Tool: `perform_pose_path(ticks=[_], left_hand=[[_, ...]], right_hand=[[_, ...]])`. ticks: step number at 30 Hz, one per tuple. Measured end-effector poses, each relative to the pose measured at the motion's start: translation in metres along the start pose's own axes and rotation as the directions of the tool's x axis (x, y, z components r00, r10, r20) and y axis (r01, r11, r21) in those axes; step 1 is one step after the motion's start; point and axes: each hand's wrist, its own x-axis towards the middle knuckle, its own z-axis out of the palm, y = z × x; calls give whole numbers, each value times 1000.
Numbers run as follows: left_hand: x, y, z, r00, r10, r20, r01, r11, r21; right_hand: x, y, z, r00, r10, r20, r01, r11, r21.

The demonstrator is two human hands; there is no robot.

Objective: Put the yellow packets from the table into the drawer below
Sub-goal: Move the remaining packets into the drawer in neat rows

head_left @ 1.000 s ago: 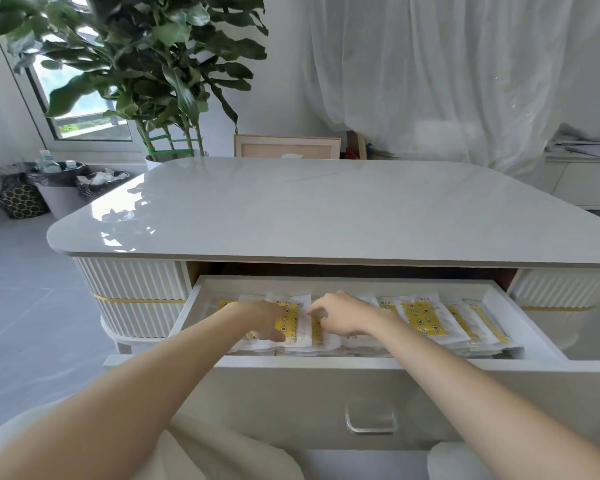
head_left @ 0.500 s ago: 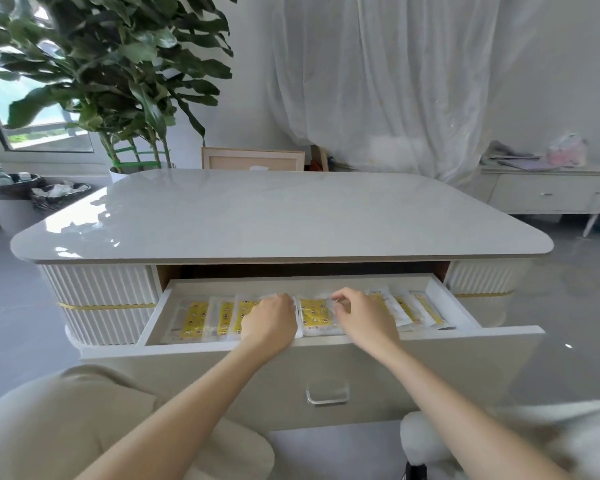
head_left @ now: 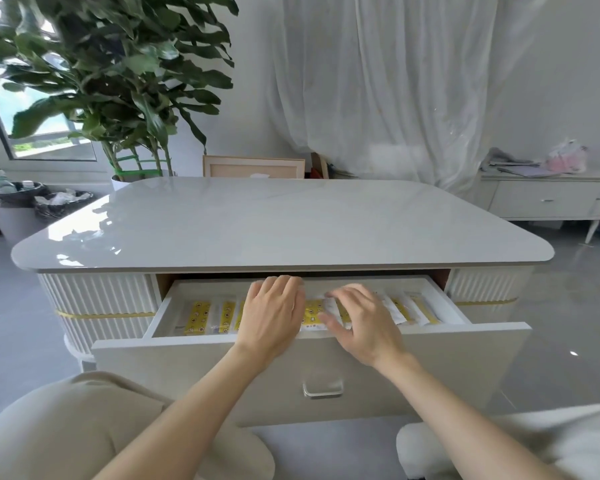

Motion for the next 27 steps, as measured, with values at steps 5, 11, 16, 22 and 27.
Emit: perform_pose_path(ticks=[5, 11, 16, 22, 27], left_hand=[[10, -17, 7, 998, 55, -2, -55, 994, 95], [32, -51, 23, 943, 185, 275, -258, 931, 259], [44, -71, 36, 931, 29, 364, -139, 950, 280], [48, -74, 54, 971, 14, 237, -73, 968, 241], [50, -75, 70, 998, 58, 18, -61, 968, 242]], right_hand=[[19, 11, 5, 979, -61, 197, 98, 979, -180], [47, 29, 14, 938, -25, 346, 146, 933, -328], [65, 45, 29, 940, 46, 338, 72, 942, -328], [71, 50, 54, 996, 16, 88, 17, 934, -358], [76, 49, 70, 994, -17, -107, -24, 929, -370]])
